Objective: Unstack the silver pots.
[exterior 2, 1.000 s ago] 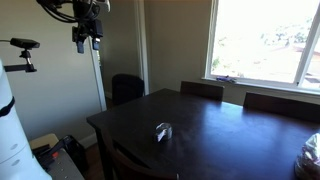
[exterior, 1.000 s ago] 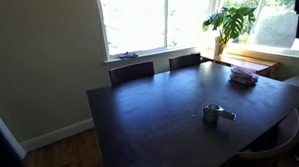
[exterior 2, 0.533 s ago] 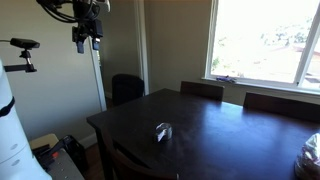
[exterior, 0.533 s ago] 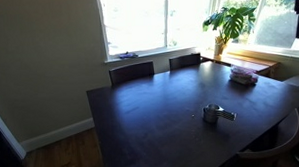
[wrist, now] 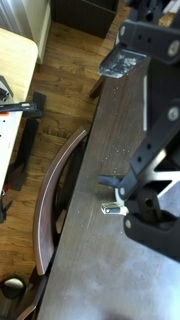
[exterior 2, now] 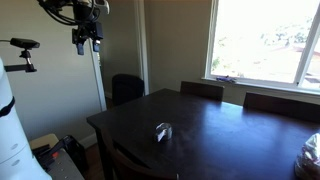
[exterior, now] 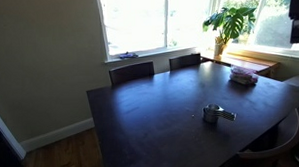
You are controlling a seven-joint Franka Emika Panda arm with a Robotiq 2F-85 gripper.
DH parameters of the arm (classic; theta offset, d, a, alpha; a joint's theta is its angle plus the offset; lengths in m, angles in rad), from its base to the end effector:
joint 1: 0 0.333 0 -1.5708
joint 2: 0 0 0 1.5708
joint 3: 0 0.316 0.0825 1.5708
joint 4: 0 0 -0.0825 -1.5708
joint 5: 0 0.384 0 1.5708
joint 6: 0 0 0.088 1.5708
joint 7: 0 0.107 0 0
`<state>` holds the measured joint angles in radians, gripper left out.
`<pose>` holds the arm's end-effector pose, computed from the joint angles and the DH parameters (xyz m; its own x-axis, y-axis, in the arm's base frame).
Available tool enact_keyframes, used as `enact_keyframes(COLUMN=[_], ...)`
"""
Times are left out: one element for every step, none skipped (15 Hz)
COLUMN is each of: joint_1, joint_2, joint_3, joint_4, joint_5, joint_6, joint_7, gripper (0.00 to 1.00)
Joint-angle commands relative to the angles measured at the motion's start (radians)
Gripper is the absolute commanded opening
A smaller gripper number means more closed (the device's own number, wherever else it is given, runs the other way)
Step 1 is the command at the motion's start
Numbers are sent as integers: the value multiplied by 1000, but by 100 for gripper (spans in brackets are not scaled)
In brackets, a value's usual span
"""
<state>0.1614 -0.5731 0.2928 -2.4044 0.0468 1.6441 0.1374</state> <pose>0.3184 0.1710 0.4929 0.9559 0.2281 -0.1851 0.2552 -0.9569 0.1386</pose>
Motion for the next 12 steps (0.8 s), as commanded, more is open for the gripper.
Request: enact_keyframes(joint_1=[38, 48, 55, 60, 65, 69, 71, 73, 74, 74, 74, 74], joint_2=[69, 90, 108, 128, 143, 151, 164, 142, 155, 163, 168, 169], joint_3=[30, 39, 45, 54, 59, 60, 59, 46, 47, 47, 47, 47], joint_4=[21, 24, 26, 26, 27, 20, 21, 11, 12, 13, 15, 16], joint_5=[-7, -6, -6, -4, -5, -1, 1, -8, -8, -8, -8, -8], joint_6=[41, 55, 68, 89, 104, 122, 132, 112, 120, 122, 123, 123], joint_7=[29, 26, 26, 33, 37, 42, 43, 17, 18, 18, 18, 18], gripper=[100, 100, 100, 100, 100, 100, 100, 100, 100, 100, 100, 100])
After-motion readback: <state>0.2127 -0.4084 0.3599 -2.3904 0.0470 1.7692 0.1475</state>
